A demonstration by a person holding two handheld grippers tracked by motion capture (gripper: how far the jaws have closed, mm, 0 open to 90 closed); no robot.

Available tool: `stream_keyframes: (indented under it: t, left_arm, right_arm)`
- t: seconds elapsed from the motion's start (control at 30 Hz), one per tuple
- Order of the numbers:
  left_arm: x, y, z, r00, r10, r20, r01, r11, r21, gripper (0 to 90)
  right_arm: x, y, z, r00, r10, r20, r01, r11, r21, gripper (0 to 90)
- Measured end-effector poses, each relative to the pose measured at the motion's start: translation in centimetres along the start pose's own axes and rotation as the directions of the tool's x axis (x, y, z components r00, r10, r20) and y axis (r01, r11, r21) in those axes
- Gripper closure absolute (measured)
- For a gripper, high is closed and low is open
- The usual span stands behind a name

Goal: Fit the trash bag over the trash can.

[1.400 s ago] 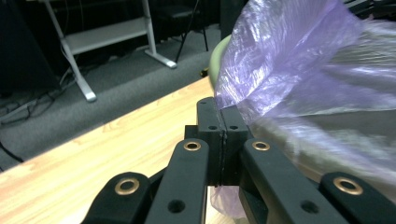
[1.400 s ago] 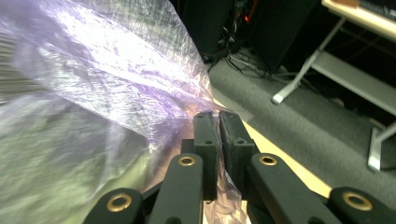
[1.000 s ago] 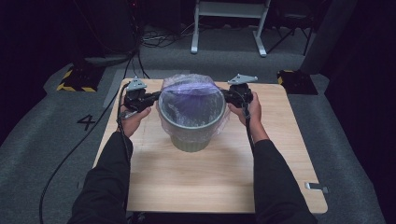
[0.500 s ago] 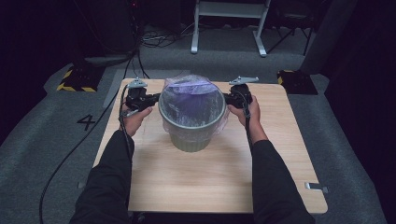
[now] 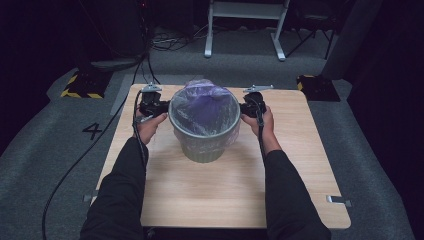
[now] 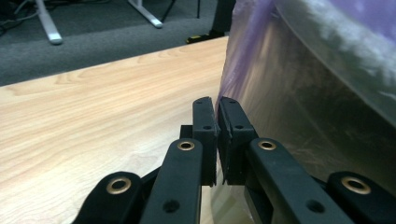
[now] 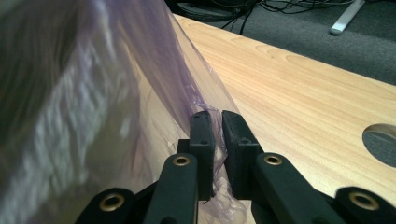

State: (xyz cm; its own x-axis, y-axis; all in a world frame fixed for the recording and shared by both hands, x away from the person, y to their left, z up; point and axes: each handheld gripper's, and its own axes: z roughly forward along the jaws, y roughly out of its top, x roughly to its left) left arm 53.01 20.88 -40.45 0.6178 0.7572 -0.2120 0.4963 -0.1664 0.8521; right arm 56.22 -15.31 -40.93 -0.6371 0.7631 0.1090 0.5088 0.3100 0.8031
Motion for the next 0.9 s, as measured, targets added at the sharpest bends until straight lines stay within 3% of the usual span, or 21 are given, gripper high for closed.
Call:
stream_keyframes:
  t: [0.13,0.27,0.37,0.47,0.6,0.67,0.8,0.9]
  left_arm:
    - [0.5,-1.1,-0.1,0.9997,-0.023,0.0,0.023,0.9996,0.015,85.5]
    - [1.3,-2.8,-0.5,0.9994,-0.034,-0.006,0.034,0.9986,0.041,85.0]
    - [1.7,-3.7,-1.3,0.9989,-0.046,0.006,0.046,0.9988,0.019,82.7]
    - [2.0,-4.2,-2.3,0.998,-0.05,-0.038,0.051,0.9985,0.019,71.0]
    - [2.2,-4.7,-4.2,0.9957,-0.062,-0.07,0.06,0.9979,-0.023,53.5]
    - [2.0,-4.6,-5.2,0.996,-0.043,-0.078,0.041,0.9988,-0.026,44.2]
    - [0.9,-4.7,-7.2,0.9959,0.038,-0.082,-0.042,0.9982,-0.044,32.4]
    - [0.2,-4.9,-8.4,0.9949,0.081,-0.06,-0.084,0.9954,-0.047,25.5]
  right_arm:
    - [-0.3,-1.0,0.1,0.9999,0.002,0.013,-0.002,1.0,0.022,81.8]
    - [-0.6,-2.5,0.1,0.9999,-0.012,-0.002,0.012,1.0,0.028,79.4]
    - [-0.9,-3.3,-0.2,0.9998,-0.015,0.01,0.015,1.0,0.02,74.0]
    - [-1.2,-3.6,-1.0,0.999,-0.015,0.041,0.015,1.0,-0.005,63.0]
    - [-1.4,-3.7,-2.8,0.9966,-0.044,0.07,0.047,0.998,-0.049,54.0]
    - [-1.4,-3.8,-3.6,0.9967,-0.054,0.062,0.057,0.996,-0.063,50.9]
    - [-1.1,-4.3,-5.2,0.9939,-0.097,0.052,0.101,0.991,-0.085,44.6]
    - [-0.8,-4.7,-6.1,0.993,-0.118,0.014,0.118,0.987,-0.106,39.1]
